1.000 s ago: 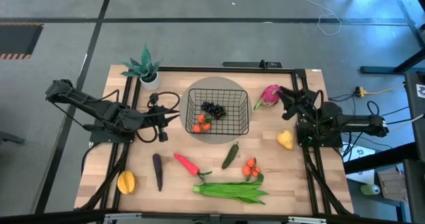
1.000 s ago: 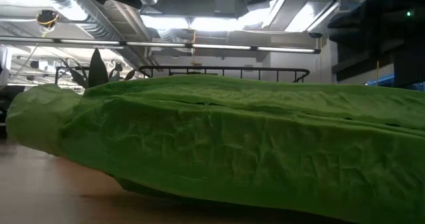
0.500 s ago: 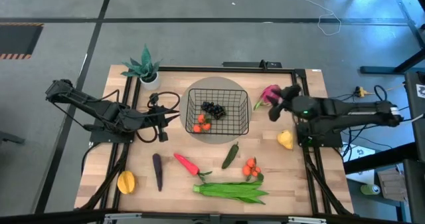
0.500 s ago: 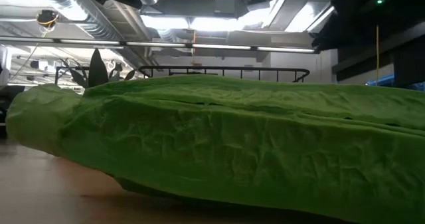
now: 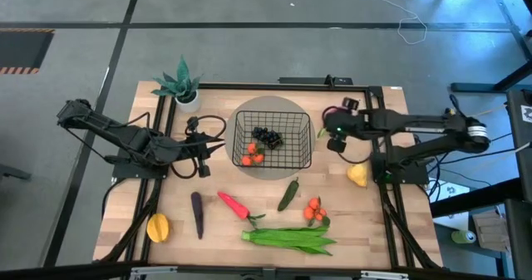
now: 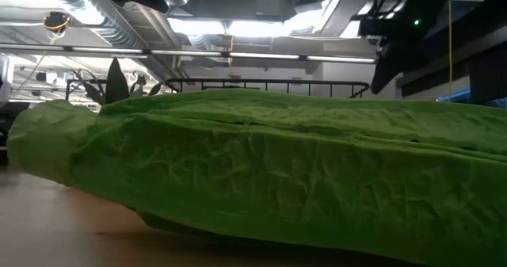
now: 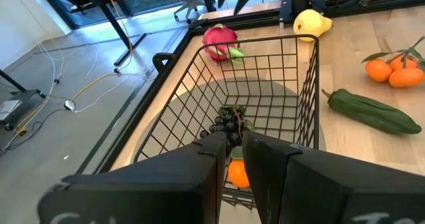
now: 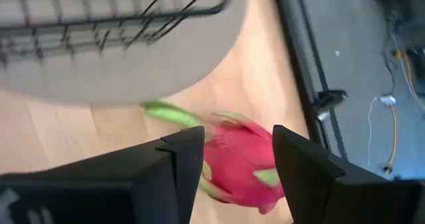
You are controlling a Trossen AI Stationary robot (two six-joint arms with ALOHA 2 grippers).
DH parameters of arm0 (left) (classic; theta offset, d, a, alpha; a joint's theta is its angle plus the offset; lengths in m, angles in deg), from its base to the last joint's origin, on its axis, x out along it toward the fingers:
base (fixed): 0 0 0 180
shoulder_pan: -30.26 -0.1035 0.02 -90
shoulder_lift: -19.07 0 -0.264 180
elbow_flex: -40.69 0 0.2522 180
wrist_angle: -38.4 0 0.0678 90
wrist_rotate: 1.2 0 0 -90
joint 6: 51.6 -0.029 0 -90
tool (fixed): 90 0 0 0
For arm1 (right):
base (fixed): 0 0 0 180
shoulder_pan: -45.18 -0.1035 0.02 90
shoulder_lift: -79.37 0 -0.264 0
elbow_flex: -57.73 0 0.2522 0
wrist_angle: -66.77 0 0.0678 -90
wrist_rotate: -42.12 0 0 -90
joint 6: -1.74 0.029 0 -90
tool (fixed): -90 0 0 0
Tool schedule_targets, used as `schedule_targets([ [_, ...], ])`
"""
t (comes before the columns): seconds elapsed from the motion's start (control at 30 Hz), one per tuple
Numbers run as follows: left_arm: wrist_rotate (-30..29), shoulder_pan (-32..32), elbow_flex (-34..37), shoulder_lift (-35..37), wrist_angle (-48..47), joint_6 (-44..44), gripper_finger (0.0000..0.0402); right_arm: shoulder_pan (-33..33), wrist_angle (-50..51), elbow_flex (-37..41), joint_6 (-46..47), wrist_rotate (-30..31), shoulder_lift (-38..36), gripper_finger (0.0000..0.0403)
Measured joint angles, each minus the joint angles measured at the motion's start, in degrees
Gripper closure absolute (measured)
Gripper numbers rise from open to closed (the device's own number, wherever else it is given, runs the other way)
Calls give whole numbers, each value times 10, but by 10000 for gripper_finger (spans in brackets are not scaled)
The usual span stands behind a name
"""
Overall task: Build produce basket
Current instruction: Put the dragon fruit into the black wire basket
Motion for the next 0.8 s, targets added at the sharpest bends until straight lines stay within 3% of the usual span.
schedule_targets([
  [0.23, 1, 0, 0, 0, -2, -1, 358, 26, -6, 11, -138, -17, 63, 232],
  [0.8, 2, 0, 0, 0, -20, 6, 358, 32, -41, 15, -227, -17, 138, 232],
])
